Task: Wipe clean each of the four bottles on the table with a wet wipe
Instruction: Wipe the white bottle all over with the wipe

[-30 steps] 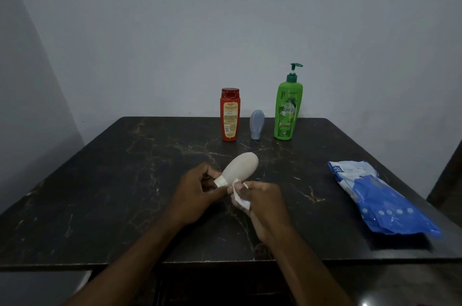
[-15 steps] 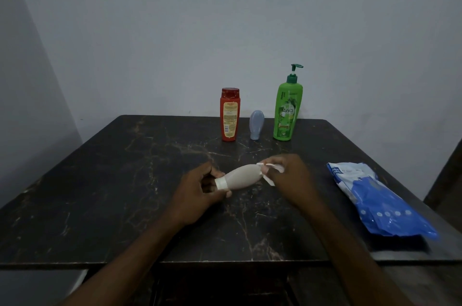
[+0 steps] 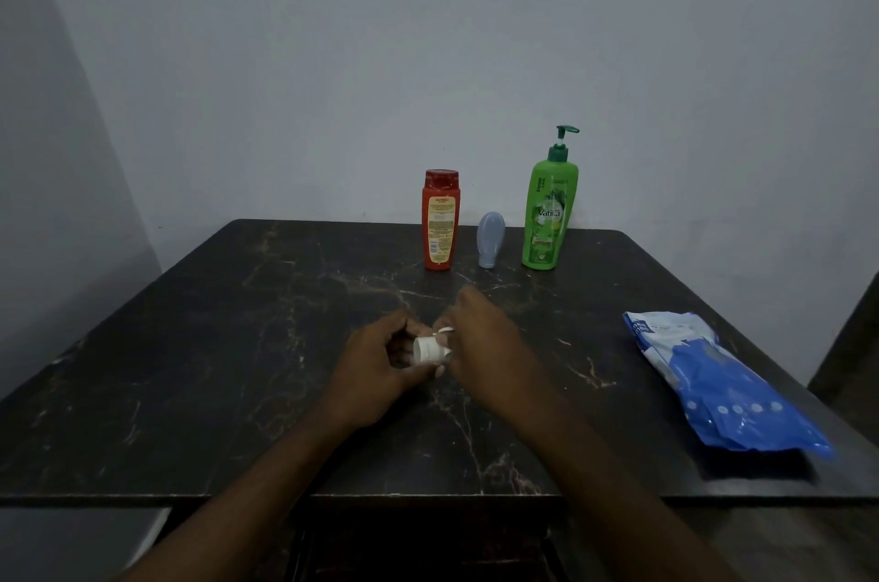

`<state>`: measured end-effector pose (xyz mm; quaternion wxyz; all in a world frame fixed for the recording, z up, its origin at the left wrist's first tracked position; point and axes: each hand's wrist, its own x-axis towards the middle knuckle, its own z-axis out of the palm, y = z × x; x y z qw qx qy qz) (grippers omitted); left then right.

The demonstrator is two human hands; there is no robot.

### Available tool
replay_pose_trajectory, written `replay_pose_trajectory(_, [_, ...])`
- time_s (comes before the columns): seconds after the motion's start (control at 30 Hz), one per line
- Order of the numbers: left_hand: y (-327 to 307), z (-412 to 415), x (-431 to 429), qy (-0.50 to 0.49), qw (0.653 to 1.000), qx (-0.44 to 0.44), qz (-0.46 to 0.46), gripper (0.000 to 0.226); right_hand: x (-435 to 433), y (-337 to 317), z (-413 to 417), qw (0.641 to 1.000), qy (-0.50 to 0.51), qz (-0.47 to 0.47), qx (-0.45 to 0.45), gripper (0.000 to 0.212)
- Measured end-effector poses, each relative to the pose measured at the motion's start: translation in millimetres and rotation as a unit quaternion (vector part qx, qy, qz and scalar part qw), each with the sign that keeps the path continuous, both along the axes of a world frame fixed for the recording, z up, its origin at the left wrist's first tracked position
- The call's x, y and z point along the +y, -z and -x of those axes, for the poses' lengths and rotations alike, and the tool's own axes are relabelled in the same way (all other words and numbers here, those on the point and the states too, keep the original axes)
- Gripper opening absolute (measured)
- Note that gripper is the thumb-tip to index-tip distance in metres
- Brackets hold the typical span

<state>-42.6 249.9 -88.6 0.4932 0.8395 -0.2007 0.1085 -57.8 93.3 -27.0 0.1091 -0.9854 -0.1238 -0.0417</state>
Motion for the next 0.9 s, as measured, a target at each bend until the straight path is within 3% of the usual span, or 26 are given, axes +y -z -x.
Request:
replay_pose_trajectory(0.13, [-1, 0, 0, -0.002, 1.0, 0.01, 0.018, 0.036, -3, -1, 7, 0.999, -0.005, -0.038, -0.038, 0.042])
replay_pose_trajectory(0.23, [-1, -1, 1, 0.005, 1.0, 0.011, 0.014, 0.038, -21, -6, 5, 0.999, 0.027, -0.035, -0.009, 0.041])
replay_pose_trajectory(0.47, [-1, -4, 0, 0.04, 0.996, 0.021, 0.074, 0.033, -44, 27, 4, 0.96, 0.071, -0.271, -0.022, 0.019])
replay_pose_trajectory(0.67, [-1, -8, -1, 0.017, 0.989, 0.031, 0.146, 0.04, -27, 49, 7, 0.935, 0.079, -0.346, 0.005, 0.013])
replay_pose_trajectory(0.8, [2, -10, -1, 0.023, 0.995, 0.021, 0.097, 0.043, -4, 61, 17, 0.882, 0.088, -0.461, 0.042, 0.013])
replay_pose_trajectory(0.9, [2, -7, 0, 0.02, 0.998, -0.012, 0.055, 0.032, 2, 62, 22, 0.872, 0.07, -0.483, 0.024, 0.019])
